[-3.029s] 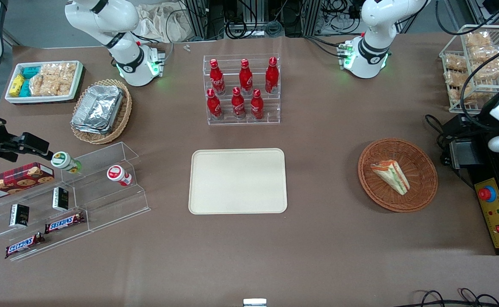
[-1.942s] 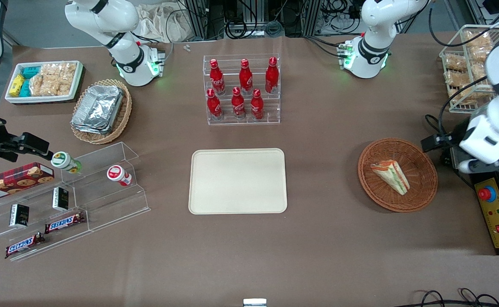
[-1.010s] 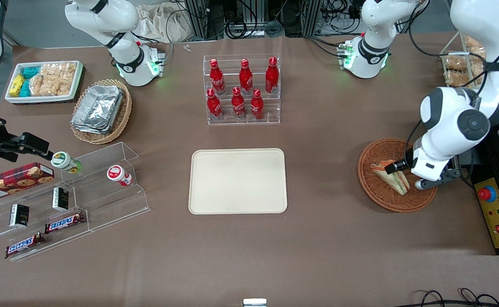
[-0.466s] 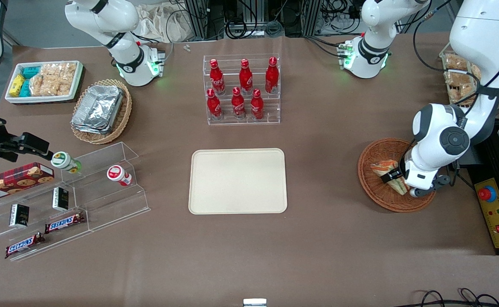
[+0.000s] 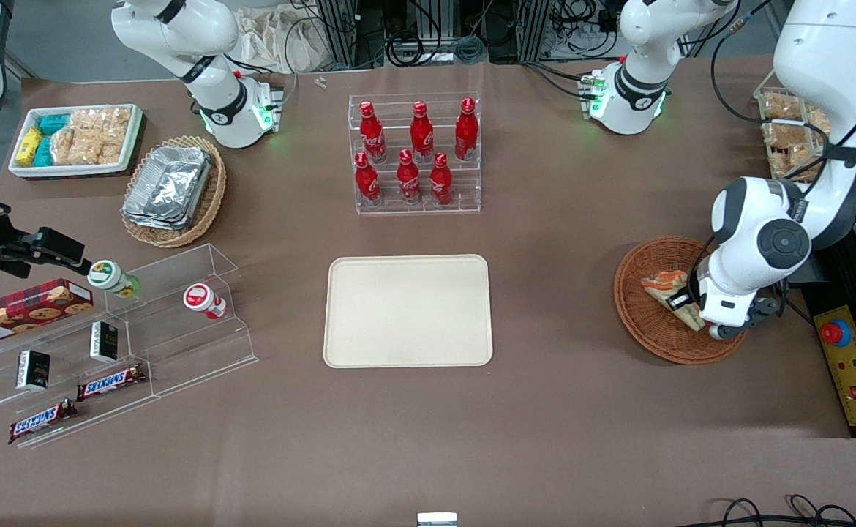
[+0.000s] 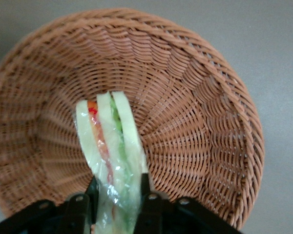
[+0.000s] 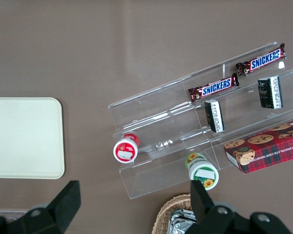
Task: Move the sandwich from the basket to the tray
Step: 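Close the left gripper on the sandwich's wrapped edge, then lift the sandwich out of the basket with the left gripper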
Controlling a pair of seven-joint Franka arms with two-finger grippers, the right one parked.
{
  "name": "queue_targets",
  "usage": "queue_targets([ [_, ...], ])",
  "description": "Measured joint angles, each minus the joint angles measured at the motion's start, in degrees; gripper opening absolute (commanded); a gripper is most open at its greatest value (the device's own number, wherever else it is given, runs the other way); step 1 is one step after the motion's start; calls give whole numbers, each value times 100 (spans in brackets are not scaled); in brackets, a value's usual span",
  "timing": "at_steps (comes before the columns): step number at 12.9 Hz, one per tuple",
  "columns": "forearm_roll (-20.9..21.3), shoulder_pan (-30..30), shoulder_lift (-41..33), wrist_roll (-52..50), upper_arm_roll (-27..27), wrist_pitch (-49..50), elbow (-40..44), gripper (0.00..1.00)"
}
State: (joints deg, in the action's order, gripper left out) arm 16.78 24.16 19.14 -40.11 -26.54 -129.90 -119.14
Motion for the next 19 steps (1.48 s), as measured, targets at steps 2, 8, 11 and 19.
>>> queue_targets([
  [2, -29, -3, -196, -34, -257, 1043, 515, 0],
  [8, -907, -27, -442, 716, -733, 4007, 2939, 3],
  [11, -924, -27, -446, 866, -1013, 4250, 3320, 3],
  [19, -925, -1122, -12, 704, -1758, 3387, 2924, 5],
])
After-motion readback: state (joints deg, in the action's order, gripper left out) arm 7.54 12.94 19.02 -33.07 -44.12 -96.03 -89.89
